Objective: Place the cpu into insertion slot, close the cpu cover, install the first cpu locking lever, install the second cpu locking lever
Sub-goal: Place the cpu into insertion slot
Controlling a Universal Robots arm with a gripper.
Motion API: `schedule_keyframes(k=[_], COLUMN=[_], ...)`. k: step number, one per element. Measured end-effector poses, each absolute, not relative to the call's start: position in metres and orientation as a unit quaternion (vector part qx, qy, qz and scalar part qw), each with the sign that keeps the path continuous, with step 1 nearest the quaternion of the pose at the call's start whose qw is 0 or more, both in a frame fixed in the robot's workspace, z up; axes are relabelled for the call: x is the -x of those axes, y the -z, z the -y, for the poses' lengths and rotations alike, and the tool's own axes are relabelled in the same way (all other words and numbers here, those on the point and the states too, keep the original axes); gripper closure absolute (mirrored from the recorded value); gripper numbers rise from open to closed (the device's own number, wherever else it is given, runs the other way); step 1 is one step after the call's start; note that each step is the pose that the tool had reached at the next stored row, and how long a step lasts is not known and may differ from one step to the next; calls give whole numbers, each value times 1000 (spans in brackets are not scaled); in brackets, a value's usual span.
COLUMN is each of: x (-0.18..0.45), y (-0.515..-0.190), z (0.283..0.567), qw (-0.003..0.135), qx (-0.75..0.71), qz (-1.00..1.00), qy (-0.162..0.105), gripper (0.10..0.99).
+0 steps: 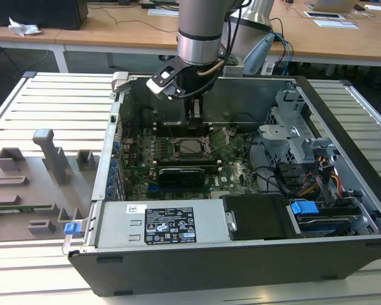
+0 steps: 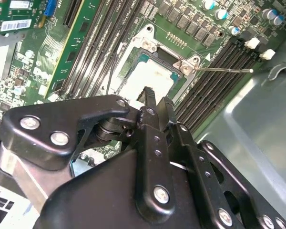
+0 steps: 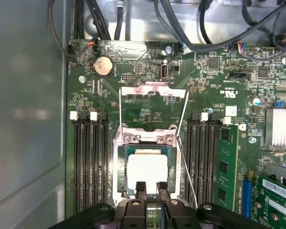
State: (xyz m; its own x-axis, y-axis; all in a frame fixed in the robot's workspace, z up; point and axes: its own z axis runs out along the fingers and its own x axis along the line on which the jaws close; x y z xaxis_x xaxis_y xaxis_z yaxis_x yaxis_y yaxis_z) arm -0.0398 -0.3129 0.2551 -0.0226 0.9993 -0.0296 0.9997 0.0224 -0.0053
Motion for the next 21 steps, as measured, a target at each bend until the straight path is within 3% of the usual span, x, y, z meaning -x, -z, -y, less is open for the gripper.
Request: schedule_keyframes(k=[13, 15, 16, 21], x=[40, 40, 40, 40], y=[-285, -288, -291, -309], z=[313, 313, 313, 313], qw=[9, 9, 9, 9], qx=[-699, -699, -699, -699], qz=[-715, -715, -715, -715], qy=[13, 13, 13, 13], gripper=[859, 878, 980, 980])
